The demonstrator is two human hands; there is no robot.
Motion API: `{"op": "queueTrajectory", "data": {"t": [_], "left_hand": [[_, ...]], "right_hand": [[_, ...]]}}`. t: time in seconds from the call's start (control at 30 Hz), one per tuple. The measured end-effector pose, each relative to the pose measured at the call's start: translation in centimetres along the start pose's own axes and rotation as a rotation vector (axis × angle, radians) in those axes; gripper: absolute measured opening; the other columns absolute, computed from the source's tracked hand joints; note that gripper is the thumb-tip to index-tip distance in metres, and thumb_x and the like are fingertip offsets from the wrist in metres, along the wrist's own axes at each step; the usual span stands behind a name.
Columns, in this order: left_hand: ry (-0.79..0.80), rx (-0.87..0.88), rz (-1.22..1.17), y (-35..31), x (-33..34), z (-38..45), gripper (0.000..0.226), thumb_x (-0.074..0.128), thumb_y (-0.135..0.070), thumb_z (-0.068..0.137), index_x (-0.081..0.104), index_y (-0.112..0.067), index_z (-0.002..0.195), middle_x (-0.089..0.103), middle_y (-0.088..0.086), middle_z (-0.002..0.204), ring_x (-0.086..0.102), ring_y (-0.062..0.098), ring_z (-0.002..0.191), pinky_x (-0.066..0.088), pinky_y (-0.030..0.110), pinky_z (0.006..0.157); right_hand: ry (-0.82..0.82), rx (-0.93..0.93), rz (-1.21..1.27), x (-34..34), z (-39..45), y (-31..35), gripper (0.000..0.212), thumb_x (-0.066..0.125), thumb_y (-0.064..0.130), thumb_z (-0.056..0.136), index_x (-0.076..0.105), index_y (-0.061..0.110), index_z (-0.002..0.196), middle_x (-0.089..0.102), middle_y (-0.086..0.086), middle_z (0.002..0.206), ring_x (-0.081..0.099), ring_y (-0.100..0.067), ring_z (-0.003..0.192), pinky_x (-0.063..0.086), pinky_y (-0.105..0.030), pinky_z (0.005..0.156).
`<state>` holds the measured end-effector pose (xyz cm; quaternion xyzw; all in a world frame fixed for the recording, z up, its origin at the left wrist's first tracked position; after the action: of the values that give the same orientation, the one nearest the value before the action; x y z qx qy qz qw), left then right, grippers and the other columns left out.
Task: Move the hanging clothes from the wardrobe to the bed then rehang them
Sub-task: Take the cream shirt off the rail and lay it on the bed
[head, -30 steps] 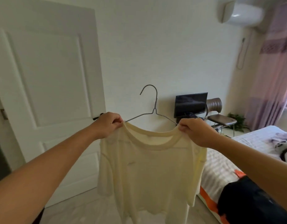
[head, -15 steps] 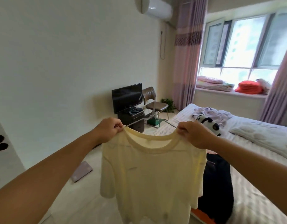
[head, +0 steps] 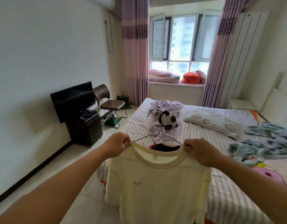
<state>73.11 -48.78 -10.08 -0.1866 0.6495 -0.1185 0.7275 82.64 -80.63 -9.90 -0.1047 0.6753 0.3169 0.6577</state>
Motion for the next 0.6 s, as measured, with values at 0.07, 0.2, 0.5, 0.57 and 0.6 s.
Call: {"op": "queueTrajectory", "data": {"t": [0.07,0.2,0.5,0.57,0.6], "left_hand": [[0.022,0.017,-0.009,-0.6,1.6,3.1,0.008,0.061,-0.014,0.093,0.066,-0.018,0.089,0.061,-0.007,0.081,0.057,0.010,0.077,0.041,0.022,0.072],[0.046,0.009,-0.013,-1.3,5.2,8.9,0.009,0.060,-0.014,0.094,0.064,-0.020,0.087,0.058,-0.008,0.080,0.054,0.007,0.075,0.041,0.022,0.072],[0.136,-0.063,-0.037,-0.2,13.1,19.4,0.012,0.059,-0.016,0.094,0.063,-0.022,0.085,0.059,-0.005,0.079,0.058,0.015,0.077,0.050,0.033,0.076],[0.162,-0.068,-0.022,0.3,14.5,22.0,0.013,0.059,-0.017,0.094,0.062,-0.024,0.084,0.059,-0.006,0.080,0.057,0.013,0.077,0.049,0.031,0.076],[0.171,-0.067,-0.020,0.7,15.1,23.3,0.016,0.059,-0.017,0.094,0.060,-0.027,0.081,0.057,-0.008,0.079,0.055,0.010,0.075,0.047,0.028,0.073]], "right_hand": [[0.009,0.032,-0.001,0.3,1.5,-2.3,0.025,0.048,0.029,0.100,0.055,0.022,0.076,0.063,0.004,0.077,0.059,-0.018,0.073,0.048,-0.038,0.070],[0.051,0.062,-0.001,1.2,5.3,-7.3,0.026,0.046,0.030,0.100,0.055,0.025,0.076,0.063,0.005,0.079,0.060,-0.017,0.075,0.050,-0.037,0.072],[0.216,0.080,0.016,4.9,14.1,-16.3,0.031,0.047,0.022,0.098,0.048,0.030,0.068,0.058,0.008,0.076,0.058,-0.017,0.076,0.047,-0.034,0.071],[0.243,0.099,0.029,6.0,16.3,-18.1,0.031,0.047,0.021,0.097,0.048,0.030,0.068,0.058,0.008,0.077,0.058,-0.016,0.075,0.046,-0.033,0.070],[0.256,0.103,0.033,6.5,17.6,-18.9,0.031,0.047,0.020,0.097,0.047,0.030,0.067,0.058,0.008,0.077,0.058,-0.016,0.075,0.045,-0.031,0.068]]}}
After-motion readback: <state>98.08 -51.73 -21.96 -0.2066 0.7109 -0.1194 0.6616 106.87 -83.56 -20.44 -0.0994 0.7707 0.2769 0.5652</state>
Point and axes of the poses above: each hand's wrist, its own z-axis towards the middle knuckle, its own x-axis out of the palm, y = z × x, the point moved 1 cm from there along z, towards the middle knuckle
